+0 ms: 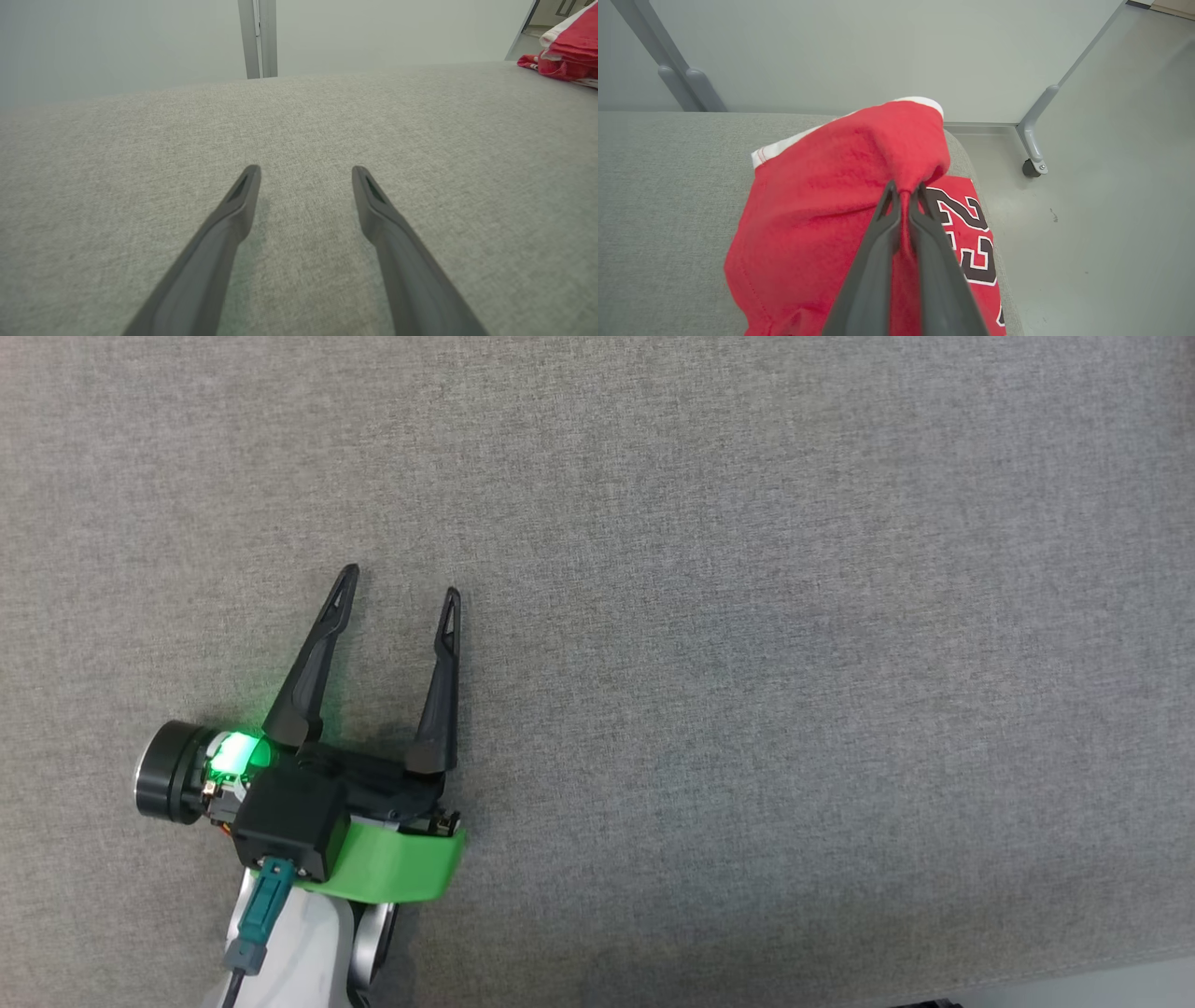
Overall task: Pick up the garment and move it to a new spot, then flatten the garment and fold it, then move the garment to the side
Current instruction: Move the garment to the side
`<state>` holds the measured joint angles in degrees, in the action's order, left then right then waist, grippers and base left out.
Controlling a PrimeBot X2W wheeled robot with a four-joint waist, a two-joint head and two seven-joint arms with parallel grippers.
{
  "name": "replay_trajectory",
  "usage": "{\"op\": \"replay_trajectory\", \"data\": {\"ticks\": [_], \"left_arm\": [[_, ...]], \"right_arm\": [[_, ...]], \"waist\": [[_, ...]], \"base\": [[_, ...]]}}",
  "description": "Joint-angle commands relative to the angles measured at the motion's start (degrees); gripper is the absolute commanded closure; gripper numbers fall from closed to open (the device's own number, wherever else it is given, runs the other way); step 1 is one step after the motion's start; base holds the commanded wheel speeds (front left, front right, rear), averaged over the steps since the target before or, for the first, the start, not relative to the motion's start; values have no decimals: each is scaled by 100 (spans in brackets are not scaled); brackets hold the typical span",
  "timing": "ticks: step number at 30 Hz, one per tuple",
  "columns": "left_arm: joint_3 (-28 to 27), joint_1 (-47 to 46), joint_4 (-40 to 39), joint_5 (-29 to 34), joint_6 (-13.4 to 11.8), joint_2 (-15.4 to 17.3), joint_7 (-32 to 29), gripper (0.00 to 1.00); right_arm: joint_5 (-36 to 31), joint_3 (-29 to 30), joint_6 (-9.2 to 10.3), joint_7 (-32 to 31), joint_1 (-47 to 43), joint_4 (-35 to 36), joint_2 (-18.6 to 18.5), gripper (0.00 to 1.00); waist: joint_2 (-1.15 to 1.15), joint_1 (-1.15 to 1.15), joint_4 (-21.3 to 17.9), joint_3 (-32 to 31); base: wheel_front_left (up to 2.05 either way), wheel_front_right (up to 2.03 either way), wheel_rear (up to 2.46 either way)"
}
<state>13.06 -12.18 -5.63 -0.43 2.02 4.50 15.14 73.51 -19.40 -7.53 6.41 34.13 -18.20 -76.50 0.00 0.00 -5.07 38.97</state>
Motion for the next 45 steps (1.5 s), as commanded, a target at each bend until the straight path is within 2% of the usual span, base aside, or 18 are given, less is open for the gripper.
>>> {"op": "replay_trajectory", "data": {"ticks": [1, 2, 3, 6, 9, 11, 13, 15, 18, 22, 25, 28, 32, 35, 38, 45], "left_arm": [[-23, -114, 26, 2, 16, 73, -4, 0], [-23, -123, 27, 3, 20, 81, -4, 0], [-21, -140, 32, 3, 22, 82, -6, 0], [-3, -178, 58, 10, 14, 76, -7, 0], [44, -177, 104, -3, 4, 53, -6, 0], [64, -162, 157, -32, -15, 31, -6, 0], [47, -104, 185, -68, -65, 12, -5, 0], [-6, 1, 214, -90, -115, -1, -3, 0], [-87, 144, 305, -159, -185, -30, -3, 0], [-194, 369, 590, -266, -326, -76, -3, 0], [-243, 481, 817, -393, -396, -111, -3, 0], [-270, 682, 1011, -555, -428, -131, -3, 0], [-326, 941, 1193, -720, -514, -149, -3, 0], [-351, 1172, 1185, -812, -492, -156, -3, 0], [-327, 1462, 1000, -891, -383, -157, -2, 0], [-347, 1915, 715, -919, -167, -157, -2, 0]], "right_arm": [[-13, -56, 10, 8, 54, -109, 47, 100], [-69, -90, 11, -7, 67, -245, 66, 76], [-161, -109, 11, 32, 110, -342, 87, 0], [-647, -165, 11, 254, 336, -869, 238, 0], [-1445, -142, 10, 633, 659, -1486, 607, 0], [-2105, -83, 10, 801, 931, -1843, 993, 0], [-2813, 107, 10, 875, 1227, -2001, 1554, 0], [-3386, 584, 11, 887, 1352, -1769, 2162, 0], [-4201, 1248, 11, 874, 850, -1149, 3137, 0], [-4939, 2029, 11, 874, -26, -159, 4420, 0], [-5357, 2116, 11, 875, -818, 423, 5190, 0], [-5734, 2164, 11, 875, -1511, 845, 5765, 0], [-6010, 2029, 11, 875, -2204, 1134, 6236, 0], [-6144, 1917, 11, 875, -2623, 1273, 6453, 0], [-6265, 1838, 10, 875, -3045, 1375, 6616, 0], [-6453, 1808, 11, 876, -3719, 1513, 6907, 0]], "waist": [[0, 0, 10, 29], [0, 0, 13, 40], [0, 0, 18, 49], [0, 0, 35, 38], [0, 0, 60, -58], [0, 0, 78, -183], [0, 0, 79, -392], [0, 0, 51, -614], [0, 0, 40, -1016], [0, 0, 76, -1665], [0, 0, 131, -2123], [0, 0, 219, -2565], [0, 0, 307, -3038], [0, 0, 355, -3399], [0, 0, 364, -3720], [0, 0, 380, -4045]], "base": [[0, 0, 0], [0, 0, 0], [0, 0, 0], [0, 0, 0], [0, 0, 0], [0, 0, 0], [0, 0, 0], [0, 0, 0], [0, 0, 0], [0, 0, 0], [0, 0, 0], [0, 0, 0], [0, 0, 0], [0, 0, 0], [0, 0, 0], [0, 0, 0]]}}
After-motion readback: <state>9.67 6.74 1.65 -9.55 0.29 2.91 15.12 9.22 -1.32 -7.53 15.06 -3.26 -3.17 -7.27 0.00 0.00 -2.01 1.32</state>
